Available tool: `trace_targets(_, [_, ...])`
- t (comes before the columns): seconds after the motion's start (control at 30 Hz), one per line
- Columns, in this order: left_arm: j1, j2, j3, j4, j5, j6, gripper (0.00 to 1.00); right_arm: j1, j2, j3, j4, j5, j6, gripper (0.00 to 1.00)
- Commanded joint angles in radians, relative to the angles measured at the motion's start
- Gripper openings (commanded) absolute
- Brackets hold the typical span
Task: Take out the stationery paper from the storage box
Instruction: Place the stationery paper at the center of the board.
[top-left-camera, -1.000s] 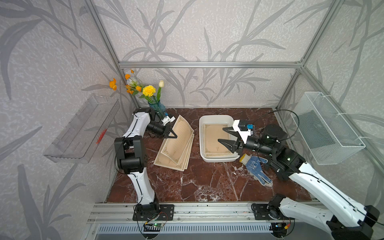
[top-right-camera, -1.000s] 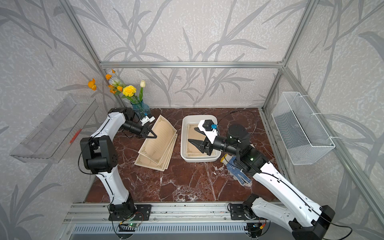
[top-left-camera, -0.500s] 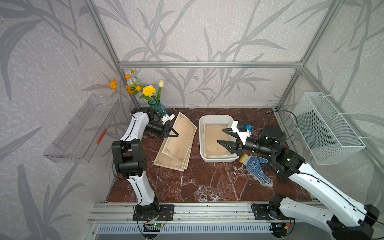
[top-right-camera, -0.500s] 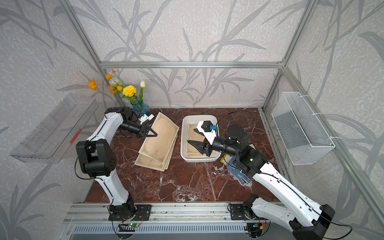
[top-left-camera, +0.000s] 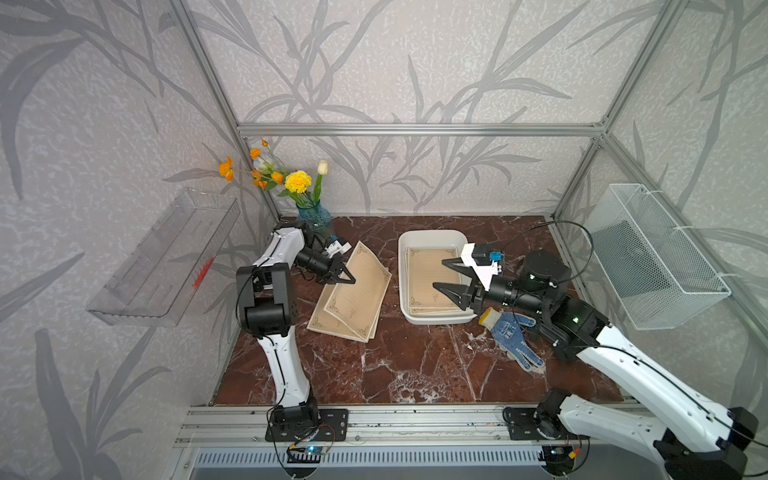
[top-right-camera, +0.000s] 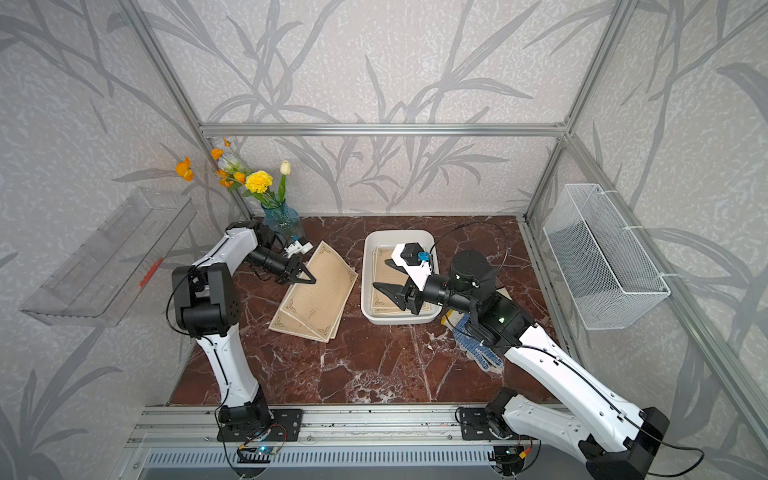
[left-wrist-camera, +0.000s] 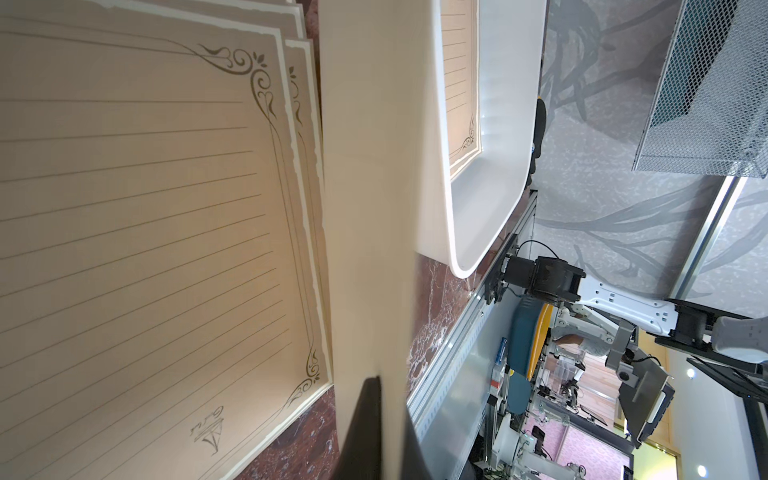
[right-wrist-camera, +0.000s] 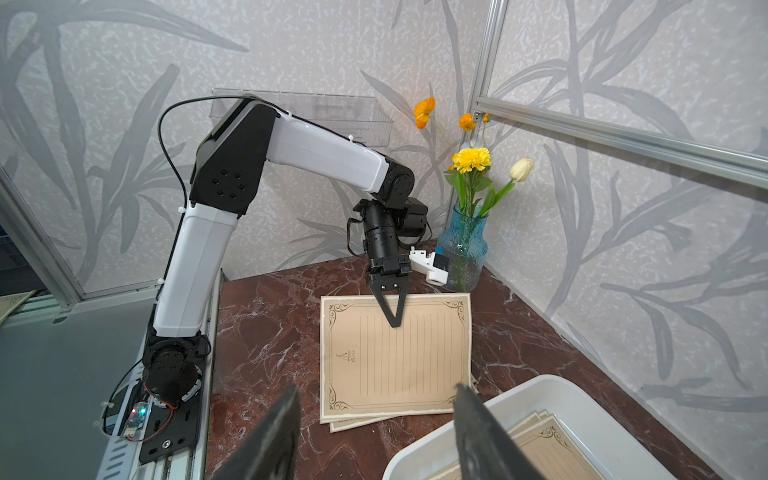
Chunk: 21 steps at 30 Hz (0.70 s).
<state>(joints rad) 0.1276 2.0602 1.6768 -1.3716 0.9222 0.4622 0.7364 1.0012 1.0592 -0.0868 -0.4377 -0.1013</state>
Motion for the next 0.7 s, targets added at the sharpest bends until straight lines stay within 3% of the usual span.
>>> trace_targets(0.0, [0.015,0.010,0.021,0.007,-0.022,-0.010,0.00,0.013,-0.012,0.012,0.027,-0.002,0.017,0.59])
trace_targets(0.23, [0.040,0.022,0.018,0.024,-0.029,-0.024,0.00,0.026,0.010,0.029,0.021,-0.001,0.008,0.59])
trace_targets(0.67, [0.053,0.039,0.004,0.070,-0.141,-0.074,0.05,0.047,0.037,0.050,0.021,-0.005,-0.012,0.59])
